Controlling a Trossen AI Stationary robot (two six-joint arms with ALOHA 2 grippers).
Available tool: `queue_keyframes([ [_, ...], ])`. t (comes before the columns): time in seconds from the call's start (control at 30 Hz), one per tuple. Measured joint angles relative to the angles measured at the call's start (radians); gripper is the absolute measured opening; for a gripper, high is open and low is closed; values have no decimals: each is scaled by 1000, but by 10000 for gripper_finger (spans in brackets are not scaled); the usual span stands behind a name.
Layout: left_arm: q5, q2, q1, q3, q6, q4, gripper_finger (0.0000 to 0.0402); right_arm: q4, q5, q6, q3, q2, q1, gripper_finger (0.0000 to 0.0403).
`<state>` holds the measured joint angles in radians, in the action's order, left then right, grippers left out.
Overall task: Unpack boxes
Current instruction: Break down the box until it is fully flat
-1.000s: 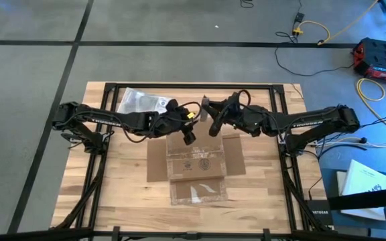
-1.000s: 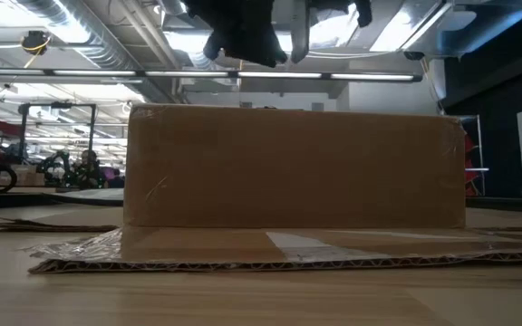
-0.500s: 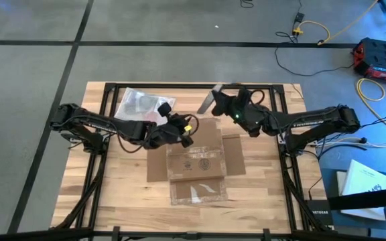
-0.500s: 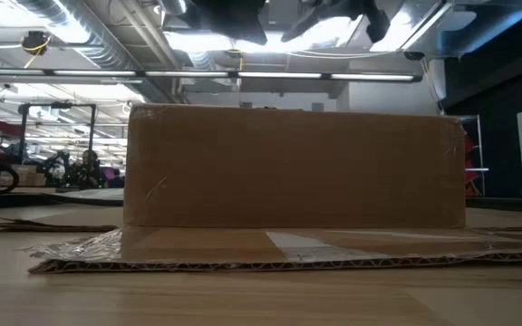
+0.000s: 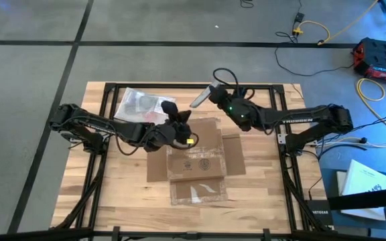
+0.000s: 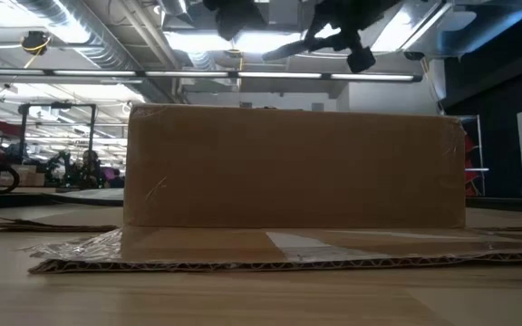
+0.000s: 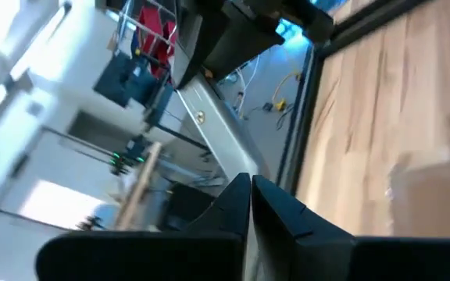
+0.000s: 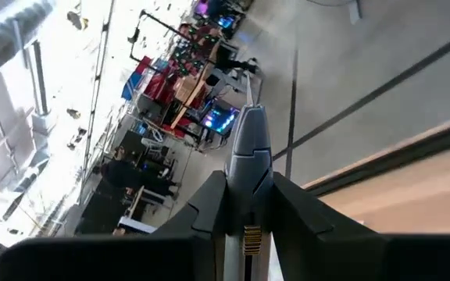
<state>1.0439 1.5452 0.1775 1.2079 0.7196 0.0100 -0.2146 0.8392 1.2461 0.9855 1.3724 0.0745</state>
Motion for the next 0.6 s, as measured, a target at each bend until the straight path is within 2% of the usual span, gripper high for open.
queue_keyframes([
  [0.13, -8, 0, -5, 0, 220, 4, 3, 134, -69, 280, 0, 1, 26, 55],
  [0.27, -10, 0, -36, 0, 214, 11, 3, 181, -69, 329, 0, 2, 40, 55],
  [0.33, -8, 4, -51, 0, 200, 9, 3, 150, -67, 300, 0, 13, 41, 55],
  [0.4, -10, 11, -60, 0, 201, 7, 3, 133, -80, 202, 0, 22, 46, 55],
  [0.6, -50, 13, -69, -2, 184, 8, 3, 91, -216, 87, 0, 39, 60, 55],
])
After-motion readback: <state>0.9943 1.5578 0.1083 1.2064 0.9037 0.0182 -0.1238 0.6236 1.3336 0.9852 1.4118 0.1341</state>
